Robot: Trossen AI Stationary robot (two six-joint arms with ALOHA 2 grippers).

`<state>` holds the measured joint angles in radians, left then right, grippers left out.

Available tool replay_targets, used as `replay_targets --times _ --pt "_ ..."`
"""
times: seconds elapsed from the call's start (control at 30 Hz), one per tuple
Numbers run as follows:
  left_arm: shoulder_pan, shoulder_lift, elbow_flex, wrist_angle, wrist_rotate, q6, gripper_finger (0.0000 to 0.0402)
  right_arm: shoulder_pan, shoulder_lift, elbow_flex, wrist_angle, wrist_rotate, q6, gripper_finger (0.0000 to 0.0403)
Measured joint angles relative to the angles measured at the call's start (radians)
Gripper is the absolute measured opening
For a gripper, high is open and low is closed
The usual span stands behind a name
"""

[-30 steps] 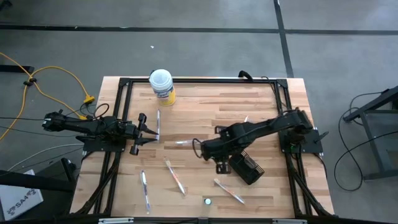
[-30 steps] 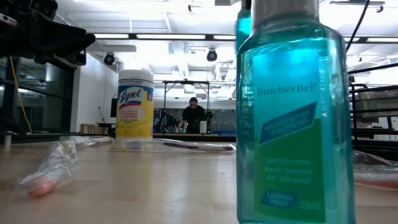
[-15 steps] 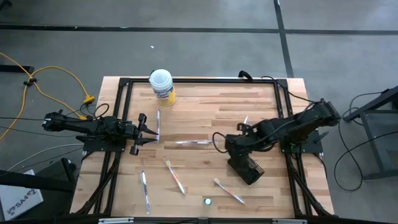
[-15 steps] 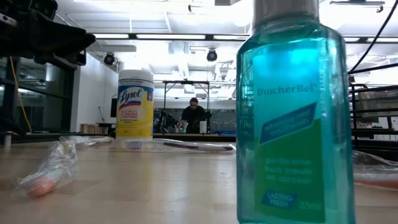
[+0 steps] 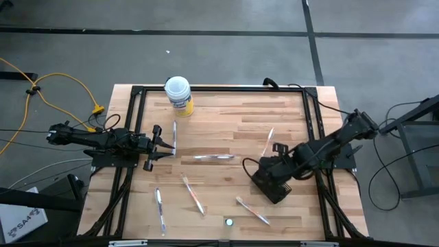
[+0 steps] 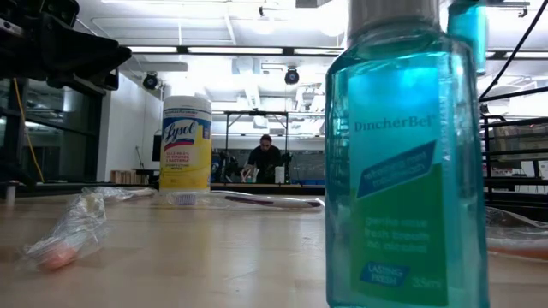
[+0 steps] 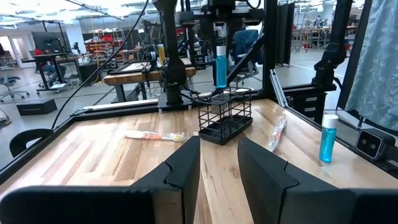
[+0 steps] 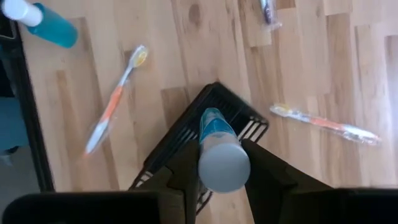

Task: Pick & Place toothbrushing station
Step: Put the top blue mouthwash into the wire organizer

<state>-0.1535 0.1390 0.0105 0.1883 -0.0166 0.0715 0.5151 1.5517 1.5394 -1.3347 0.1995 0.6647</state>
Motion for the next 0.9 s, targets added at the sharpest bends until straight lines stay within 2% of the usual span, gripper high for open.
replay_targets --times 0.27,0.47,0.9 --pt "0.0 0.0 0.0 0.0 0.0 0.0 0.0103 0.075 0.0 0.0 -0.013 0.038 0.128 0.009" --pt "0.0 0.0 0.0 0.0 0.0 0.0 0.0103 0.082 0.001 -0.036 -0.009 0.036 0.177 0.009" --pt "0.0 0.0 0.0 0.0 0.0 0.0 0.0103 0.081 0.002 -0.132 0.065 0.028 0.181 0.009"
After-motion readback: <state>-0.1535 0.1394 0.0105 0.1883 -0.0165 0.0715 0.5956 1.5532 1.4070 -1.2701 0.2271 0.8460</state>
